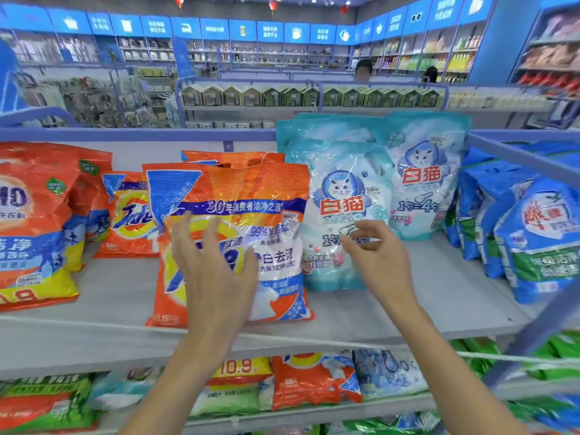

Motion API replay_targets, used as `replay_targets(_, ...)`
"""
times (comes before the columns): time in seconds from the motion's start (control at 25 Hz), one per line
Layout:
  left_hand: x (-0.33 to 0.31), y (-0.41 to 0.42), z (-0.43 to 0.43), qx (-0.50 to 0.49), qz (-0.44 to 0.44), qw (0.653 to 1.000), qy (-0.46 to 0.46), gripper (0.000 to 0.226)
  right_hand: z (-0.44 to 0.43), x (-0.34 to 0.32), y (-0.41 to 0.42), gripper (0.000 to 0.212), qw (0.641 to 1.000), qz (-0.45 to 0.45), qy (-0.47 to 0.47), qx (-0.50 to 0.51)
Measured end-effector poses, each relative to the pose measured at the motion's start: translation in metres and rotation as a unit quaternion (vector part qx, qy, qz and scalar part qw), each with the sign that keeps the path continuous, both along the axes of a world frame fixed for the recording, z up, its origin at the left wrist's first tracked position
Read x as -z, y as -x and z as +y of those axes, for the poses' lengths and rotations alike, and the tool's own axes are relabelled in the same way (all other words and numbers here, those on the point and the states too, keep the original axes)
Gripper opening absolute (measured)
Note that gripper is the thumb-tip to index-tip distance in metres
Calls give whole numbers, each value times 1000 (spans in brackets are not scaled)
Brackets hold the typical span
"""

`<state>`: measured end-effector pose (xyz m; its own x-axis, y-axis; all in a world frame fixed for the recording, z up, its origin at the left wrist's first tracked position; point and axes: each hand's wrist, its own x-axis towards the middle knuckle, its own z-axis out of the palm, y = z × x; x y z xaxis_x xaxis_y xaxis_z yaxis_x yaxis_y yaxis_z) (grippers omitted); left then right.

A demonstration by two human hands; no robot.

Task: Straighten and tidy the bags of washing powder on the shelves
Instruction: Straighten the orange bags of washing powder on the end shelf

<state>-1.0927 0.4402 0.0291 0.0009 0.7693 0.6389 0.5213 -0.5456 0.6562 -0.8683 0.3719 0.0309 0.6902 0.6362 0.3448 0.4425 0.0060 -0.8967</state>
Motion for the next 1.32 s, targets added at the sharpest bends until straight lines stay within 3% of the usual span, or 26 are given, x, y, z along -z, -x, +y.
replay_targets(0.08,-3,-43,-19,71,1,996,-55,43,-12,5,-36,38,995,-72,33,64)
replay_targets(0.16,-9,-89,-31,153,-27,988,26,42,-10,9,-67,50,994,-75,66,37)
replay_targets(0.24,-13,-127,-29,139,1,985,98,47,1,5,-83,48,994,58,44,-78)
replay_targets(0.32,-12,-152,-20,71,19,987,140,49,13,5,-91,36,968,178,31,-172)
replay_targets(0.44,-5,-163,-20,38,10,989,143,54,22,10,-98,31,947,251,-2,-202)
replay_targets(0.64,13,-160,-19,49,-31,988,143,81,14,14,-106,27,918,334,-70,-201)
replay_targets(0.84,1,-167,-9,90,-79,979,167,94,12,5,-121,26,912,333,-124,-203)
replay_targets(0.96,0,-166,1,193,-102,943,252,82,6,5,-136,26,910,345,-140,-185)
replay_targets(1.08,9,-187,-1,279,-71,905,314,67,-12,3,-175,25,931,313,-138,-125)
replay_targets(1.2,4,-234,-2,280,-84,908,301,48,-24,1,-207,21,959,249,-127,-55)
replay_targets(1.32,-5,-269,7,230,-92,922,297,42,-10,3,-220,17,967,223,-124,15)
